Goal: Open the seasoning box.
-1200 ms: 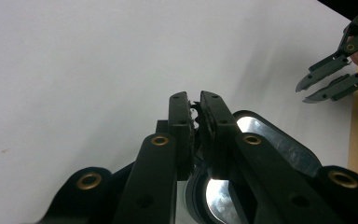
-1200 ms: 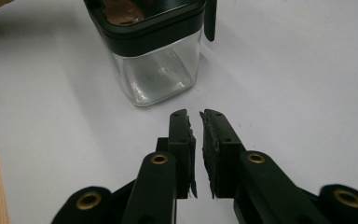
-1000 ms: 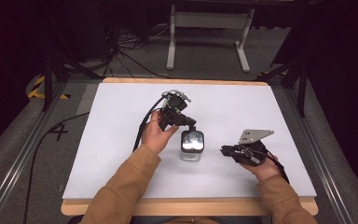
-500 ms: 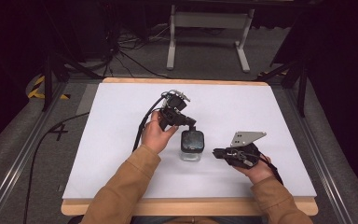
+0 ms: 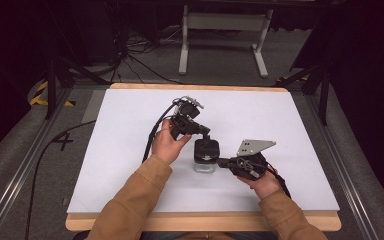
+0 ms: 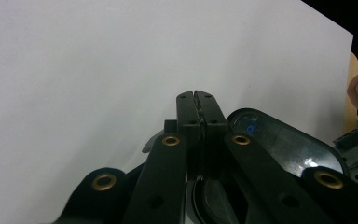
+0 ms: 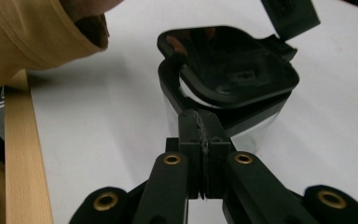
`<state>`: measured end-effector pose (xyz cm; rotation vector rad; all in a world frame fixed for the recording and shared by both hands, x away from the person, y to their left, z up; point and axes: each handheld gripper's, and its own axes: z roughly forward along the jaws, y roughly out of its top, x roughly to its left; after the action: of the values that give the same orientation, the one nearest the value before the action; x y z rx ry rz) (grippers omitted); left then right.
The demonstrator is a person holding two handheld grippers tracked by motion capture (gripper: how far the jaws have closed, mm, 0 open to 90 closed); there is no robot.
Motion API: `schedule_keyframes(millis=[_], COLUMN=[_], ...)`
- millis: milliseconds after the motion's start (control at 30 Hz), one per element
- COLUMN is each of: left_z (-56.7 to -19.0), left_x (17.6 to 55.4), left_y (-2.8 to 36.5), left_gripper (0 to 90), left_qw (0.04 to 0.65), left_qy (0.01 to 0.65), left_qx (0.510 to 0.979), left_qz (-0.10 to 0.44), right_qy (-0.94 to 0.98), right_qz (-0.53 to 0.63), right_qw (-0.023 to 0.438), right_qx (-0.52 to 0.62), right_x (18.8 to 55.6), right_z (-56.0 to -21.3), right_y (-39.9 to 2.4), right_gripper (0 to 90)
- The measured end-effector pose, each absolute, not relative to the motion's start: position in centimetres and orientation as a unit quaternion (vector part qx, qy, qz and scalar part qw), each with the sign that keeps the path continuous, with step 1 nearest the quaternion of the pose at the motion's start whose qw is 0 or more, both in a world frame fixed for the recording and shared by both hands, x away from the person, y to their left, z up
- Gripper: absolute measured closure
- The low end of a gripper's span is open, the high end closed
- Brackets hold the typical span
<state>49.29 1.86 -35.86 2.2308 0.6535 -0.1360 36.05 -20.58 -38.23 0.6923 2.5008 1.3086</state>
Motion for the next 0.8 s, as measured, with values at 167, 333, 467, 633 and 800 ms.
schedule_keyframes(millis=[167, 333, 467, 633, 800], left_z=[-35.4, -33.7, -32.2, -31.0, -30.9], left_x=[48.8, 47.5, 46.1, 44.1, 42.9], left_y=[1.7, 2.9, 4.1, 5.2, 5.4], left_gripper=[89.5, 89.2, 89.2, 88.7, 89.2], left_qw=[0.379, 0.397, 0.415, 0.420, 0.403], left_qy=[0.253, 0.244, 0.238, 0.214, 0.192], left_qx=[0.890, 0.885, 0.878, 0.880, 0.892], left_qz=[-0.027, -0.019, -0.021, -0.054, -0.064], right_qy=[0.851, 0.849, 0.843, 0.832, 0.818], right_qz=[0.452, 0.456, 0.466, 0.480, 0.496], right_qw=[0.129, 0.132, 0.138, 0.155, 0.163], right_qx=[0.234, 0.233, 0.231, 0.231, 0.242], right_x=[35.9, 36.0, 36.2, 36.5, 36.9], right_z=[-38.0, -37.6, -37.2, -36.4, -35.9], right_y=[-20.5, -20.5, -20.3, -20.0, -20.1], right_gripper=[89.7, 89.7, 89.6, 89.6, 89.6])
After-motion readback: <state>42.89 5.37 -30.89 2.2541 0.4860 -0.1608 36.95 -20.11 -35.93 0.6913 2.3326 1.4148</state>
